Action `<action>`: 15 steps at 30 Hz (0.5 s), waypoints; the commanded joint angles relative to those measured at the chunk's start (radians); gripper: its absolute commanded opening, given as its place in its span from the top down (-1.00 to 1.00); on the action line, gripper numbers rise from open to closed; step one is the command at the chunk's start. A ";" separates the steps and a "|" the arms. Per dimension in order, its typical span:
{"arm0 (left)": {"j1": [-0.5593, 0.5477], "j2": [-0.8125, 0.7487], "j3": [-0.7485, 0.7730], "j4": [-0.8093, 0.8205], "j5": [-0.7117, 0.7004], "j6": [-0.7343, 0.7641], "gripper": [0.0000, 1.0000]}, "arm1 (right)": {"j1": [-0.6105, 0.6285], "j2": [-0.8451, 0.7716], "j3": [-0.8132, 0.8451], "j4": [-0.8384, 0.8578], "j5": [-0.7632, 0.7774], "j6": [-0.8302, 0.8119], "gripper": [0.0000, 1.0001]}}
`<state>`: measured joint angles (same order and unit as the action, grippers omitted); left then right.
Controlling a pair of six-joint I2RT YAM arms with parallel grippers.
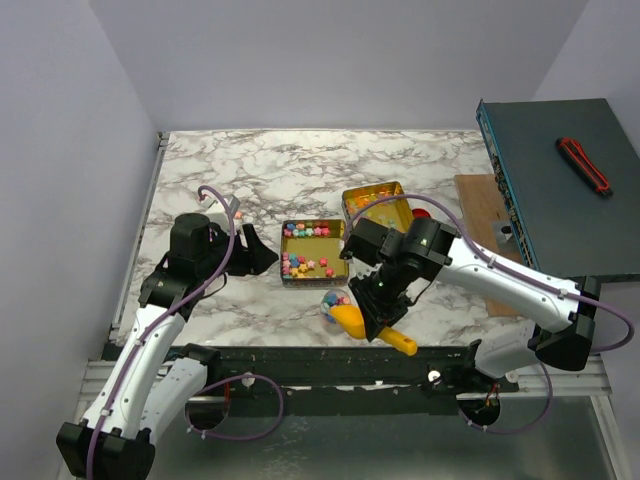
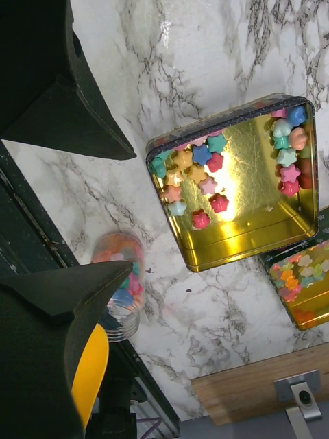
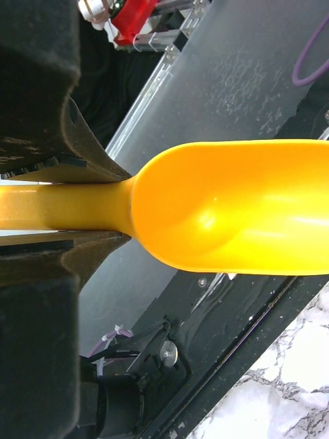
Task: Pack the candies
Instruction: Place the fake candies in the packing bottle.
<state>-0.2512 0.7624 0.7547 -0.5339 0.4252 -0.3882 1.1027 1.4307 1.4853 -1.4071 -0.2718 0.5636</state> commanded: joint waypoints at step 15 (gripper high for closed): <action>-0.033 0.011 0.000 -0.008 0.006 0.005 -0.25 | -0.170 0.003 -0.047 -0.010 -0.283 -0.108 0.99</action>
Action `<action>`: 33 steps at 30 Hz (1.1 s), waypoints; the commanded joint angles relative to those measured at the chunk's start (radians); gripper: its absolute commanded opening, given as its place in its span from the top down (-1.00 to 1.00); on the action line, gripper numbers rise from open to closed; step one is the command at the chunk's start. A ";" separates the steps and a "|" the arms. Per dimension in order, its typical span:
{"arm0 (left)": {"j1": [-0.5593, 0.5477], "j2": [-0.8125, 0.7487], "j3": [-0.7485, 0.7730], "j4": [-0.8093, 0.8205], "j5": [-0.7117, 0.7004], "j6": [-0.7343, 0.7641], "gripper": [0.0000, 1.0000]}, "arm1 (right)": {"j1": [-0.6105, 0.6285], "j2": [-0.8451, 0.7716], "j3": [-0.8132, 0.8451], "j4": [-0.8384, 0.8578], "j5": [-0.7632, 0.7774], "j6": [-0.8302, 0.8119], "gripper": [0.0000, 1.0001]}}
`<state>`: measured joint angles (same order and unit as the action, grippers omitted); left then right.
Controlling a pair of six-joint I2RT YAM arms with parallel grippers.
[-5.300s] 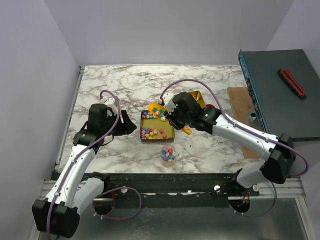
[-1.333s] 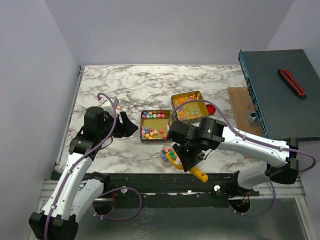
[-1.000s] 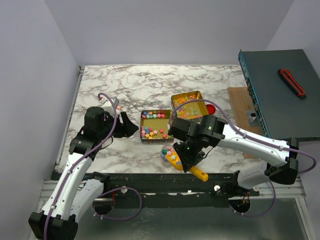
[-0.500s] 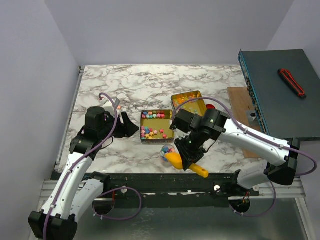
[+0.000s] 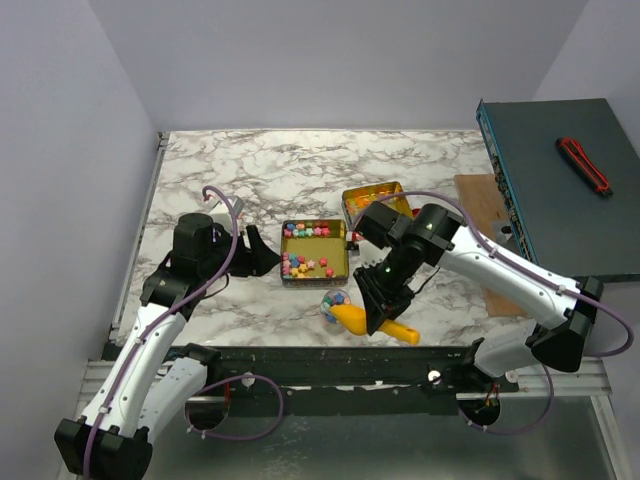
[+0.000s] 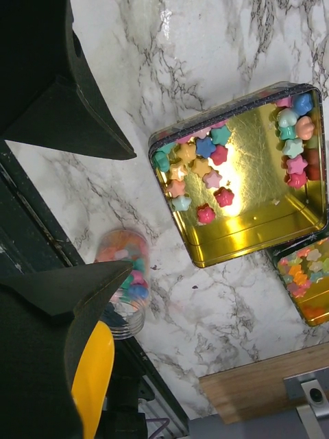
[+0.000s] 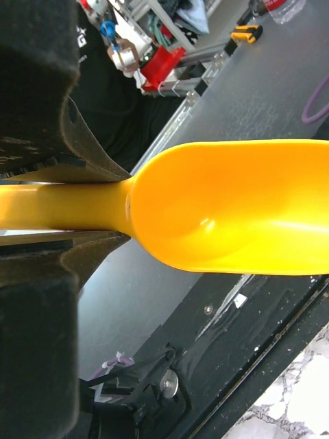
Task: Pack the candies
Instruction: Place the fake candies in the packing bottle, then place the spatula at the center of the board.
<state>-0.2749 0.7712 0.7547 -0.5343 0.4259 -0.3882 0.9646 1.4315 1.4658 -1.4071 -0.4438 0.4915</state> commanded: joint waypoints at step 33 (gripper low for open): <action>-0.023 0.015 0.002 -0.019 -0.045 0.023 -0.25 | -0.201 -0.094 0.007 0.183 0.238 -0.127 0.99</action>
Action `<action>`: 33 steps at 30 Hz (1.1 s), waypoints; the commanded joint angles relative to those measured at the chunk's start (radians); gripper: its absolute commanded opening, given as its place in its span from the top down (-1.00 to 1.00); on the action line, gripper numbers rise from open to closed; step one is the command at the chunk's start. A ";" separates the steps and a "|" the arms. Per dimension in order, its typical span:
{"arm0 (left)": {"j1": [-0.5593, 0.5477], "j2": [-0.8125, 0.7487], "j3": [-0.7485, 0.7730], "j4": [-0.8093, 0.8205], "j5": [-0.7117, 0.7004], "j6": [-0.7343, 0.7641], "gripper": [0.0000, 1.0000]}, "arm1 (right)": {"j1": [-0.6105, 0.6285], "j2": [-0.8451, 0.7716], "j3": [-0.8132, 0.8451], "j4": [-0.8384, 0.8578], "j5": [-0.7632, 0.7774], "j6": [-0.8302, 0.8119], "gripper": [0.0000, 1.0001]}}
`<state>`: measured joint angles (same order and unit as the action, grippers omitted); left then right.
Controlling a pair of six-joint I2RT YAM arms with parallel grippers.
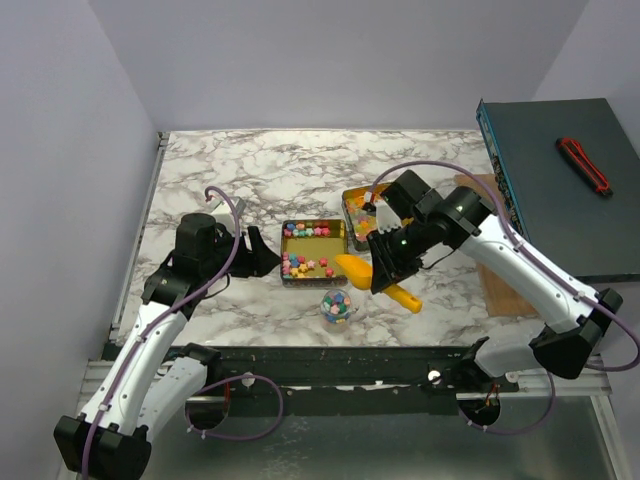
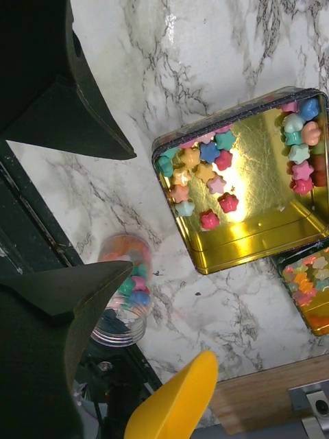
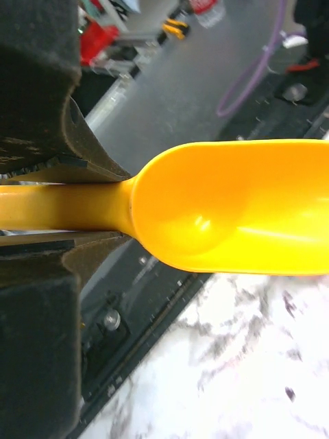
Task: Pack the candies
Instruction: Place the spatula at the center of the board.
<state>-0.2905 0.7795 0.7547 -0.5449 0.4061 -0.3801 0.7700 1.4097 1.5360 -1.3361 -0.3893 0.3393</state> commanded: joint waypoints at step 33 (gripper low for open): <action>-0.006 0.071 0.011 -0.009 -0.092 0.035 -0.30 | -0.006 -0.310 -0.817 0.721 0.738 0.399 0.99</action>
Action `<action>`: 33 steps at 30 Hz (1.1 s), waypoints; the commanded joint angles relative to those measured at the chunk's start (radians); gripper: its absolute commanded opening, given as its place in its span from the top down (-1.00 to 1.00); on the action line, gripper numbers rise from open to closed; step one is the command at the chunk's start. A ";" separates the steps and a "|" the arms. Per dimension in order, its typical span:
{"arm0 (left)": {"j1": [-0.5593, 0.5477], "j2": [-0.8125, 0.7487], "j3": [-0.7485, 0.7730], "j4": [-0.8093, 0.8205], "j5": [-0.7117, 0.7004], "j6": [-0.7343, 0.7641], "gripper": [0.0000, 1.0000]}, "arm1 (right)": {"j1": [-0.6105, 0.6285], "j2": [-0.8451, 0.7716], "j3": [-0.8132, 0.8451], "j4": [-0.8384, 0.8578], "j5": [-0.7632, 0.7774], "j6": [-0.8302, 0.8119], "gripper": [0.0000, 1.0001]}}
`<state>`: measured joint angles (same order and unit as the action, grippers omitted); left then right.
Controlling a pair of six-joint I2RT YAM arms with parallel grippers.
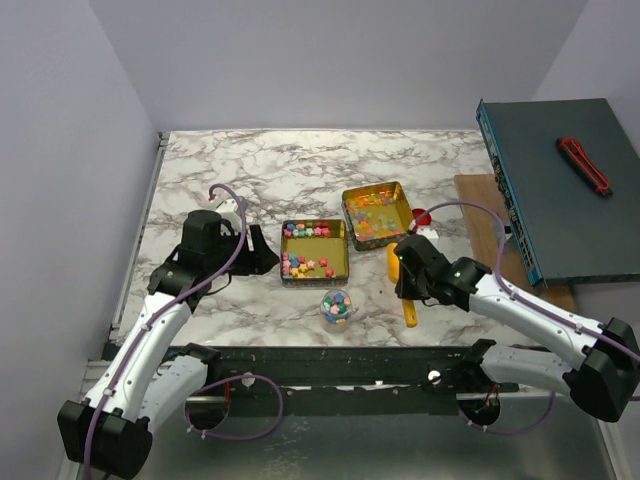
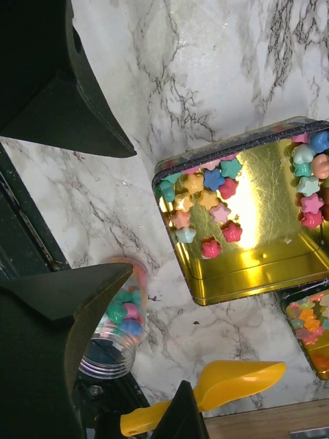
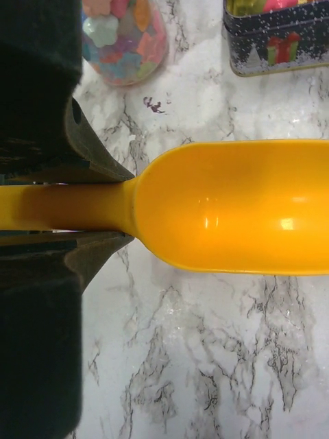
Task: Pack the candies
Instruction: Place the spatula at the center of the board.
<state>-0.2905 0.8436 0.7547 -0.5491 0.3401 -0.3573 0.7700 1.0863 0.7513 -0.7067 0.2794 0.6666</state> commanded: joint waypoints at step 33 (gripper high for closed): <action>-0.007 -0.006 0.009 -0.007 -0.030 0.012 -0.30 | -0.008 0.264 -0.020 0.142 0.277 0.134 0.06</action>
<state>-0.2905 0.8509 0.7547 -0.5491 0.3244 -0.3573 0.7681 1.3468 0.6785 -0.5163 0.5003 0.8101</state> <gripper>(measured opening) 0.649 0.442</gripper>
